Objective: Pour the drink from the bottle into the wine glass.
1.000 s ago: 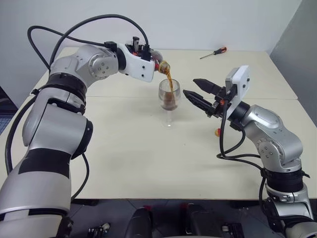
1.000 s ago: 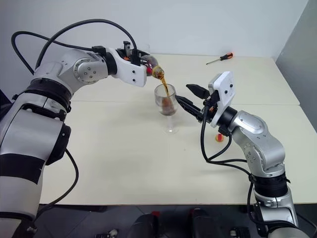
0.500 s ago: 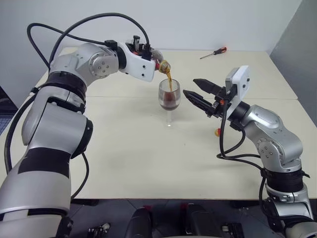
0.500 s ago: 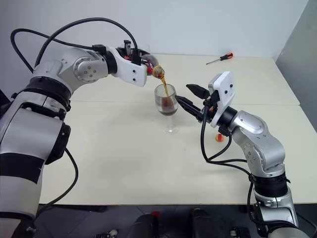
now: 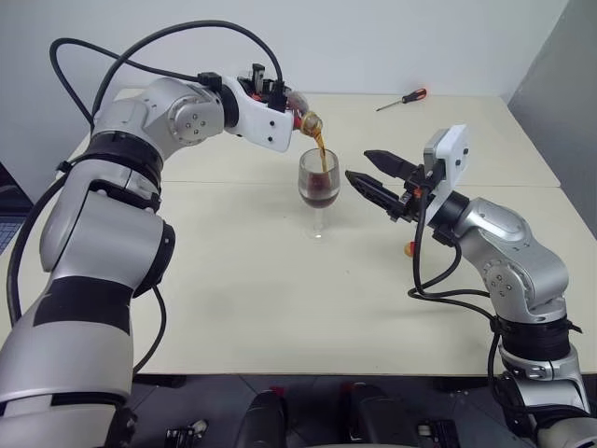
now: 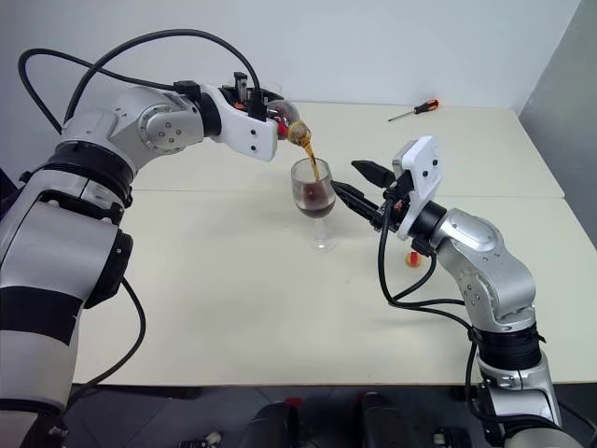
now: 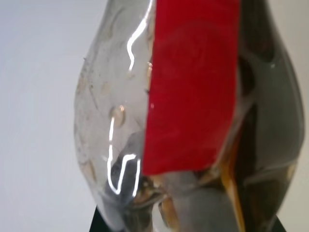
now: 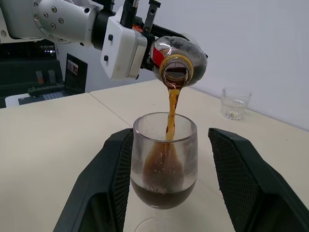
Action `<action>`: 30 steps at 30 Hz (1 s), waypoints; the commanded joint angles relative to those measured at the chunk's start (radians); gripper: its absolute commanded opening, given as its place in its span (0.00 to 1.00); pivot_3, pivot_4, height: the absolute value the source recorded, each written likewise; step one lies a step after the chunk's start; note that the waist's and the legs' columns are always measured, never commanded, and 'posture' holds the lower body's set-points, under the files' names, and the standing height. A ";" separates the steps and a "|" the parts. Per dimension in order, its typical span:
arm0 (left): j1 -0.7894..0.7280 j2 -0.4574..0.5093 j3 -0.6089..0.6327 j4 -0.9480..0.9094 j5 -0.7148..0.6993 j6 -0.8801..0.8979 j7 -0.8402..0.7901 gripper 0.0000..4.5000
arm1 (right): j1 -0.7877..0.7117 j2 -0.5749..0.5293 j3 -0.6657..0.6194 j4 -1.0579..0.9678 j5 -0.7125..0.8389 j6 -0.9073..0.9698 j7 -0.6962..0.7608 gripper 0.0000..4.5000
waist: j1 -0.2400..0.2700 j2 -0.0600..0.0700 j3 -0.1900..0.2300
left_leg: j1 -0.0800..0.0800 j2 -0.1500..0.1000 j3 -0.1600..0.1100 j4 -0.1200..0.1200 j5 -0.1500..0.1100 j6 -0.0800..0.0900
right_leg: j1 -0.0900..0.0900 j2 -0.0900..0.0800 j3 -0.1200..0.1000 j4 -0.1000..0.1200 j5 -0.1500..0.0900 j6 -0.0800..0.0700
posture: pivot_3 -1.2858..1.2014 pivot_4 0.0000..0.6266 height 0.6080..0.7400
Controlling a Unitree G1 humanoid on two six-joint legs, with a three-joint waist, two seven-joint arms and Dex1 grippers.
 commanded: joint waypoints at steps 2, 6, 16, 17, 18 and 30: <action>-0.054 0.016 0.006 -0.009 -0.003 -0.001 0.021 0.22 | -0.018 0.000 -0.014 -0.033 0.003 -0.014 0.000 0.59 | 0.000 0.000 0.000 | 0.000 0.000 0.000 0.000 0.000 0.000 | 0.000 0.000 0.000 0.000 0.000 0.000 | 0.52 0.24 1.00; -0.054 0.015 0.007 -0.008 -0.005 -0.001 0.019 0.22 | -0.017 0.000 -0.014 -0.034 0.002 -0.015 0.001 0.59 | 0.000 0.000 0.000 | 0.000 0.000 0.000 0.000 0.000 0.000 | 0.000 0.000 0.000 0.000 0.000 0.000 | 0.52 0.24 1.00; -0.054 0.012 0.009 -0.008 -0.007 0.000 0.017 0.22 | -0.016 -0.001 -0.014 -0.031 -0.001 -0.017 0.002 0.59 | 0.000 0.000 0.000 | 0.000 0.000 0.000 0.001 0.000 0.000 | 0.000 0.000 0.000 0.002 0.000 0.000 | 0.52 0.24 1.00; -0.053 0.012 0.009 -0.009 -0.007 0.000 0.016 0.22 | -0.016 -0.001 -0.014 -0.031 -0.001 -0.017 0.002 0.59 | 0.000 0.000 0.000 | 0.000 0.000 0.000 0.002 0.000 0.000 | 0.000 0.000 0.000 0.002 0.000 0.000 | 0.52 0.24 1.00; -0.051 0.011 0.013 -0.008 -0.012 0.001 0.012 0.22 | -0.016 -0.001 -0.014 -0.031 -0.002 -0.018 0.002 0.59 | 0.000 0.000 0.000 | 0.000 0.000 0.000 0.002 0.000 0.000 | 0.000 0.000 0.000 0.002 0.000 0.000 | 0.52 0.24 1.00; 0.028 -0.040 0.158 -0.007 -0.208 0.040 -0.173 0.22 | -0.010 0.001 -0.012 -0.040 -0.002 -0.008 -0.009 0.59 | 0.000 0.000 0.000 | -0.002 0.000 0.000 0.008 0.000 0.000 | 0.000 0.000 -0.001 0.004 0.000 0.000 | 0.52 0.24 1.00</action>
